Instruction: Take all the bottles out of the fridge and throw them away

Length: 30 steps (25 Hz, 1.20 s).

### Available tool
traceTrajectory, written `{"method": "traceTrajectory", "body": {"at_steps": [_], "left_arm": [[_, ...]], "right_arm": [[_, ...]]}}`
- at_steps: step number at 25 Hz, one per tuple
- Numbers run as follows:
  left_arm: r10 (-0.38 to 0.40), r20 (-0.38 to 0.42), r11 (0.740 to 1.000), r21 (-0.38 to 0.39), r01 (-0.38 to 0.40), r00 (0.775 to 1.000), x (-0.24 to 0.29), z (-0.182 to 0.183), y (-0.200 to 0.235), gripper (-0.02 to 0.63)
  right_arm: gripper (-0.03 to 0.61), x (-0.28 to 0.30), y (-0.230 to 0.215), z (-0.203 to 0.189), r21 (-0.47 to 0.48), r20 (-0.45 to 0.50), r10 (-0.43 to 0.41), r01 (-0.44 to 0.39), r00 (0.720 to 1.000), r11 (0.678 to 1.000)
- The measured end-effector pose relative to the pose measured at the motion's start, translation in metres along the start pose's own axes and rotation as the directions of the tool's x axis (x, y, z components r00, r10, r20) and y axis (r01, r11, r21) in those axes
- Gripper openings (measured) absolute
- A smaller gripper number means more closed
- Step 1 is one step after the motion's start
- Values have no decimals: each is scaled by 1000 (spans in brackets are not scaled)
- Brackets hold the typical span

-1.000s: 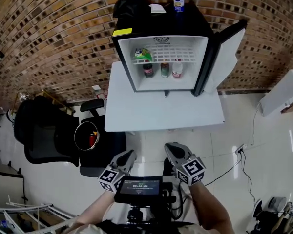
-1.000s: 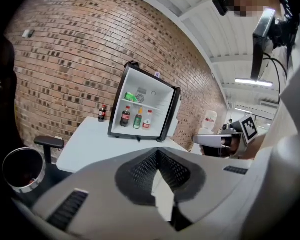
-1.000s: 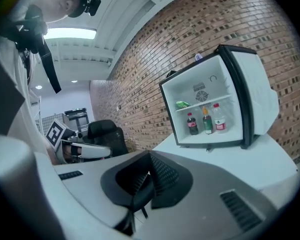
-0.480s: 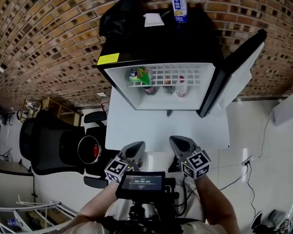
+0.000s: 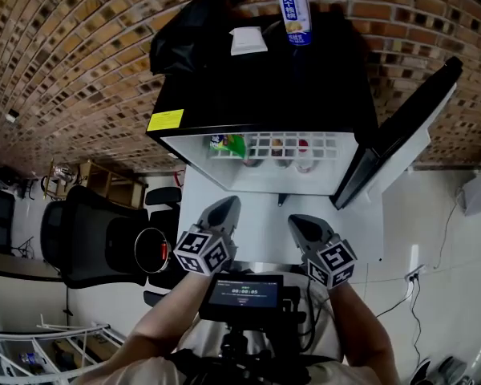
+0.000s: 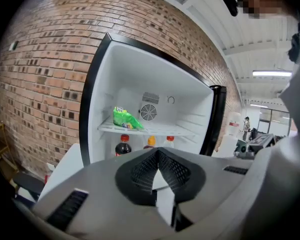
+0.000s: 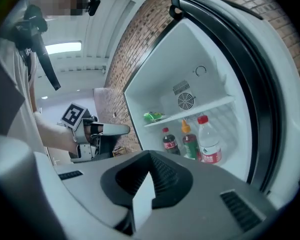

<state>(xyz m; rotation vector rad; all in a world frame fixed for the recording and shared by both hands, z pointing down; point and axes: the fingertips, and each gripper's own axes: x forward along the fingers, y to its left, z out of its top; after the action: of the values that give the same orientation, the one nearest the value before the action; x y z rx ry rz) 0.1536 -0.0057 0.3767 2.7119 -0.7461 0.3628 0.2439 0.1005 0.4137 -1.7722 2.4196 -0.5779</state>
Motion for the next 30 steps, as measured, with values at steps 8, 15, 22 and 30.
{"method": "traceTrajectory", "body": {"at_steps": [8,15,22,30], "left_arm": [[105,-16,990,-91,-106,994,45,45,34,122],[127,-70,981,-142,-136,989,78,59,40,172],[169,-146,951,-236,-201,975,89,42,58,189],[143,-91,935,-314,-165,985,92,53,56,120]], "right_arm": [[3,11,-8,0,22,-7,-7,7,1000,1000],[3,15,-11,9,29,22,-34,33,999,999],[3,17,-17,17,47,51,-55,53,997,998],[3,18,-20,13,49,40,-64,62,997,997]]}}
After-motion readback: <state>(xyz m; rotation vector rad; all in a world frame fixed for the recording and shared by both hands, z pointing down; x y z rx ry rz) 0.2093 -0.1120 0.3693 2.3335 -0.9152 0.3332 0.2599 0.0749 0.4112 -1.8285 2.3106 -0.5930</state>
